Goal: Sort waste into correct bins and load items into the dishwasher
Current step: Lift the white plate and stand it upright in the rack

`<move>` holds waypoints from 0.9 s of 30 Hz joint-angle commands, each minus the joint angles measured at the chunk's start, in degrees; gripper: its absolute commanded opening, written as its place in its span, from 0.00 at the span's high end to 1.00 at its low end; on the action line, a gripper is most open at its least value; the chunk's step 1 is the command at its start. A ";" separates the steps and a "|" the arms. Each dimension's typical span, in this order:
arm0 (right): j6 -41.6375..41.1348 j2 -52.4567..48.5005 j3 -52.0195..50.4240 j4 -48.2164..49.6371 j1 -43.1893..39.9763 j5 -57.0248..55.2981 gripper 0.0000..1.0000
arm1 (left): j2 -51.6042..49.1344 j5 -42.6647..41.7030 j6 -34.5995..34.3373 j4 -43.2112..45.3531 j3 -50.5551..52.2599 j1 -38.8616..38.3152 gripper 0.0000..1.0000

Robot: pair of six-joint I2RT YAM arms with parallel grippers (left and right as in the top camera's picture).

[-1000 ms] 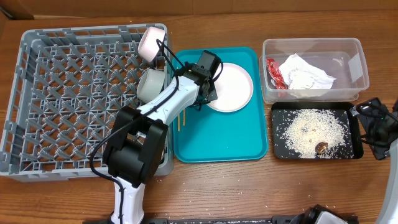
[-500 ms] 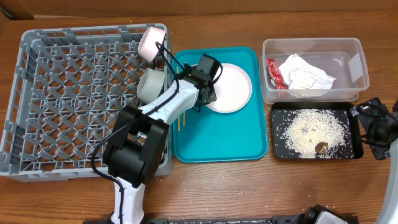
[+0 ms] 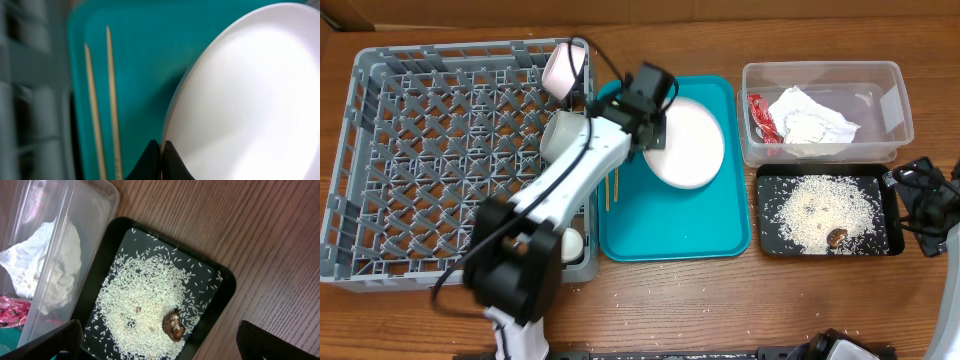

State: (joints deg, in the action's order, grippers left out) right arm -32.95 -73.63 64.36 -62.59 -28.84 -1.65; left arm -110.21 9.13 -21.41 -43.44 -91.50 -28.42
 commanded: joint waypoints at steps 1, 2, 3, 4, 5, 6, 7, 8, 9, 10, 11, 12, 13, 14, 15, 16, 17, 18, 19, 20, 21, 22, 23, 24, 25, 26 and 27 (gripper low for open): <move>0.39 0.13 0.59 0.35 -0.22 0.02 0.00 | 11.02 6.80 12.74 -0.26 -4.35 0.28 0.96; 0.39 0.13 0.59 0.33 -0.22 0.02 0.00 | 13.49 10.19 14.08 -0.28 -4.35 0.28 0.96; 0.39 0.13 0.59 0.35 -0.22 0.02 0.00 | 14.84 12.59 14.84 -0.33 -4.35 0.28 0.96; 0.39 0.13 0.59 0.35 -0.22 0.02 0.00 | 16.35 15.43 15.74 -0.46 -4.35 0.28 0.96; 0.39 0.13 0.59 0.33 -0.22 0.02 0.00 | 17.79 18.86 16.79 -0.50 -4.35 0.28 0.96; 0.39 0.13 0.59 0.33 -0.22 0.02 0.00 | 19.37 22.91 18.49 -0.52 -4.35 0.28 0.96; 0.39 0.13 0.59 0.33 -0.22 0.02 0.00 | 20.46 26.47 20.13 -0.52 -4.35 0.28 0.96; 0.39 0.13 0.59 0.33 -0.22 0.02 0.00 | 21.40 30.60 21.55 -0.50 -4.35 0.28 0.96; 0.39 0.13 0.59 0.35 -0.22 0.02 0.00 | 22.16 35.50 22.12 -0.46 -4.35 0.28 0.96; 0.39 0.13 0.59 0.35 -0.22 0.02 0.00 | 22.58 38.97 23.56 -0.13 -4.35 0.37 0.96; 0.39 0.13 0.59 0.35 -0.22 0.02 0.00 | 22.71 42.71 25.90 0.17 -4.35 0.74 0.96; 0.39 0.13 0.59 0.33 -0.22 0.02 0.00 | 22.69 46.18 28.52 0.63 -4.35 1.44 0.96; 0.39 0.13 0.59 0.33 -0.22 0.02 0.00 | 22.34 48.24 31.78 0.83 -4.33 3.02 0.96; 0.39 0.13 0.59 0.33 -0.22 0.02 0.00 | 22.10 48.24 33.27 0.83 -4.31 4.17 0.96; 0.39 0.13 0.59 0.33 -0.20 0.02 0.00 | 21.75 48.26 34.32 0.83 -4.26 5.66 0.96; 0.39 0.13 0.59 0.33 -0.22 0.02 0.00 | 21.38 48.26 34.53 0.83 -4.22 7.04 0.96; 0.39 0.13 0.59 0.33 -0.22 0.02 0.00 | 20.96 48.24 34.51 0.83 -4.22 8.46 0.96; 0.39 0.13 0.59 0.33 -0.22 0.02 0.00 | 20.39 48.24 34.51 0.83 -4.22 10.14 0.96; 0.39 0.13 0.59 0.33 -0.22 0.02 0.00 | 19.74 48.24 34.49 0.94 -4.22 11.58 0.96; 0.39 0.13 0.59 0.33 -0.22 0.02 0.00 | 19.08 48.24 34.49 1.36 -4.22 12.96 0.96; 0.39 0.13 0.59 0.35 -0.22 0.02 0.00 | 18.38 48.24 34.49 1.81 -4.22 13.99 0.96; 0.39 0.13 0.59 0.35 -0.22 0.02 0.00 | 17.66 48.24 34.49 2.27 -4.22 14.93 0.96; 0.39 0.13 0.59 0.33 -0.22 0.02 0.00 | 16.96 48.26 34.51 2.93 -4.22 15.65 0.96; 0.39 0.13 0.59 0.33 -0.22 0.02 0.00 | 15.96 48.26 34.53 3.74 -4.22 16.48 0.96; 0.39 0.13 0.59 0.33 -0.22 0.02 0.00 | 15.15 48.28 34.56 4.37 -4.22 16.96 0.96; 0.39 0.13 0.59 0.35 -0.22 0.02 0.00 | 14.05 48.30 34.58 4.96 -4.22 17.42 0.96; 0.39 0.13 0.59 0.35 -0.22 0.02 0.00 | 13.33 48.30 34.80 5.33 -4.22 17.66 0.96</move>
State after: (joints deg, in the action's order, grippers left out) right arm -32.93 -73.63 64.36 -62.57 -28.84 -1.67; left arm -94.35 56.01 12.23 -39.33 -95.29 -11.46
